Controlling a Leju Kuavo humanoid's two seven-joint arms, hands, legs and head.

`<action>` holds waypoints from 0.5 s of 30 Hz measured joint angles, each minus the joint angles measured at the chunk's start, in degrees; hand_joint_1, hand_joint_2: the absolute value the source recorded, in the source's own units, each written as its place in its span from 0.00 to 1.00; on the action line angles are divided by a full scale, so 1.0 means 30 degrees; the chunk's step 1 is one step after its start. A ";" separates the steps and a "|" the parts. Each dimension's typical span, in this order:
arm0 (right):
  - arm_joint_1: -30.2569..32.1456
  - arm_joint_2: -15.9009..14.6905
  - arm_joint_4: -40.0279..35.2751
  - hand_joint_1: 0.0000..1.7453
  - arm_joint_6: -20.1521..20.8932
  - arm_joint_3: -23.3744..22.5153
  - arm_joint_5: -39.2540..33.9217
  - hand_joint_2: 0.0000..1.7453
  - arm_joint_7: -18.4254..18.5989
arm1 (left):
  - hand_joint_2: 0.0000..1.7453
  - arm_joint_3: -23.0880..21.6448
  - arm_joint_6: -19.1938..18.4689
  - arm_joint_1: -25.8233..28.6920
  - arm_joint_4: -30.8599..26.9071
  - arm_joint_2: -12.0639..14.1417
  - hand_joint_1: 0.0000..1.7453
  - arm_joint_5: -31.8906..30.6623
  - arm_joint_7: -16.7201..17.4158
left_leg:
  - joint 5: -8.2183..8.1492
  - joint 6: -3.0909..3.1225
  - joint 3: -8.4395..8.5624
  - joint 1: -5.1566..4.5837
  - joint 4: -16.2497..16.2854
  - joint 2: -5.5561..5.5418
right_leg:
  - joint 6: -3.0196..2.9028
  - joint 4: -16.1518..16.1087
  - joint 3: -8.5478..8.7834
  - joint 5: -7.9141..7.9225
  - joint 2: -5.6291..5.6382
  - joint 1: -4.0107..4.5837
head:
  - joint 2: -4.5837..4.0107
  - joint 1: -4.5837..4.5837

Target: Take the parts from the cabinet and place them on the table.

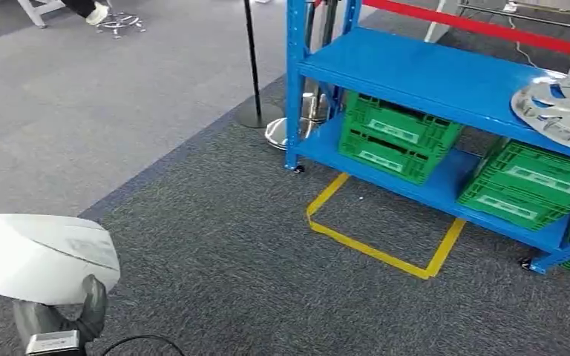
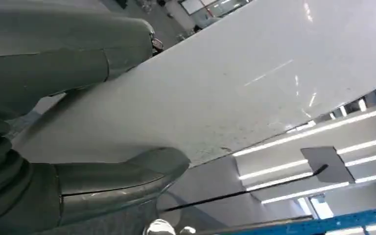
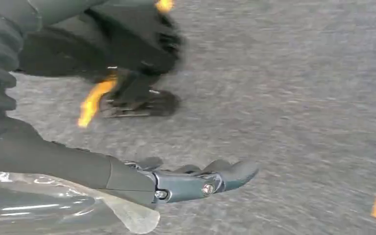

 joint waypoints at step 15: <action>-0.0575 -0.2833 0.2497 0.00 -0.1101 0.1646 -0.1951 1.00 -0.0146 | 1.00 -0.0866 0.0160 -0.0627 0.0087 0.0714 1.00 -0.0306 0.0487 | 0.0194 -0.0565 -0.2484 -0.0366 0.2042 -0.1511 | -0.0519 -0.1407 0.2005 0.0219 0.1082 -0.0241 | 0.0000 -0.0234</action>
